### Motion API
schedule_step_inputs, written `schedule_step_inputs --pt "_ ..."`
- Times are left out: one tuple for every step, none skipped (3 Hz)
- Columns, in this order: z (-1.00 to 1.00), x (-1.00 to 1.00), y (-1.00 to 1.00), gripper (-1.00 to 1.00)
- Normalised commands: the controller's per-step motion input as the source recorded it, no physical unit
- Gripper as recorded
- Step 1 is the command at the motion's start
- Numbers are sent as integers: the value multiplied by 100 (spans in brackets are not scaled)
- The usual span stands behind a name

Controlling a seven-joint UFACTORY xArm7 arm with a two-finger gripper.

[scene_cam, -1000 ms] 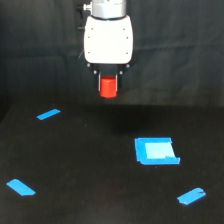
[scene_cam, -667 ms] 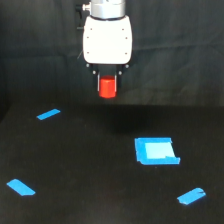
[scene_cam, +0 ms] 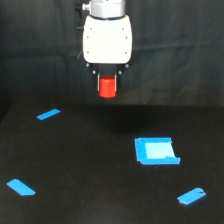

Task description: Pick up the red object from the table

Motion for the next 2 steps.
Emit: schedule_step_inputs --pt "10 8 6 -100" --pt "-3 6 5 -96"
